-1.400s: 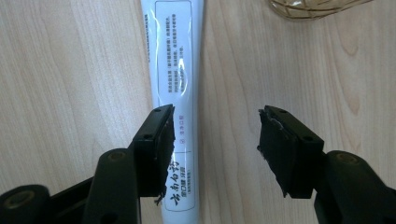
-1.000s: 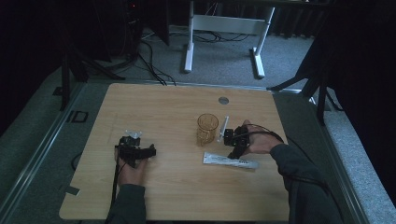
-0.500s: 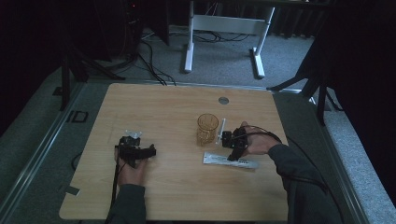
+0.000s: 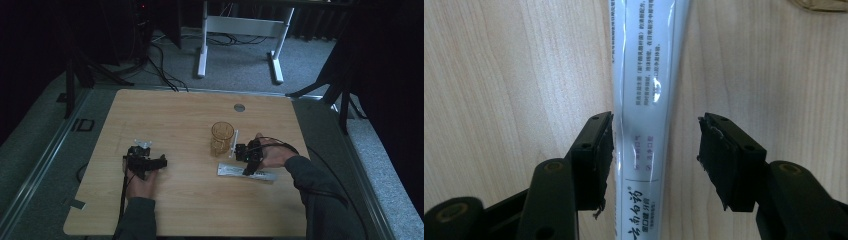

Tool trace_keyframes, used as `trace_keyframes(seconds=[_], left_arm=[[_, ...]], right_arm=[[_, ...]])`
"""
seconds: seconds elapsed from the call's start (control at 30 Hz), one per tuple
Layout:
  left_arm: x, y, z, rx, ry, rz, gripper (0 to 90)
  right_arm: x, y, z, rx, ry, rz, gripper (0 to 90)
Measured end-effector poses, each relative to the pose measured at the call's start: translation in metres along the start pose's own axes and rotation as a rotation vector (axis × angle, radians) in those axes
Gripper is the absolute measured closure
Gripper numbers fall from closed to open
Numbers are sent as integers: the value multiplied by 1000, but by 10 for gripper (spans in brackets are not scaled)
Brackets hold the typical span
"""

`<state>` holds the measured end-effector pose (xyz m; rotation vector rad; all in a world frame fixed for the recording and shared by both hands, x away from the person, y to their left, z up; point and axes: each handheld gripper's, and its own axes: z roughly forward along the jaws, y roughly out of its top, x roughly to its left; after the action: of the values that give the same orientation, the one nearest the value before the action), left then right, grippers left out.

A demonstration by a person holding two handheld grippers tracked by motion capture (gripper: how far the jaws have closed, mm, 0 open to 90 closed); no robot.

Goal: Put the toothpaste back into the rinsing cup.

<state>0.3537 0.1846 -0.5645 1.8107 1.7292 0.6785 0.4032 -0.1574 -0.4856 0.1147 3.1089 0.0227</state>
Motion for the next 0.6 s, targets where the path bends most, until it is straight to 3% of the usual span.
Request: trace_keyframes(seconds=[0.6], left_arm=[[0,0,0,0,0,0,22]], right_arm=[[3,3,19,60,18,-8,511]])
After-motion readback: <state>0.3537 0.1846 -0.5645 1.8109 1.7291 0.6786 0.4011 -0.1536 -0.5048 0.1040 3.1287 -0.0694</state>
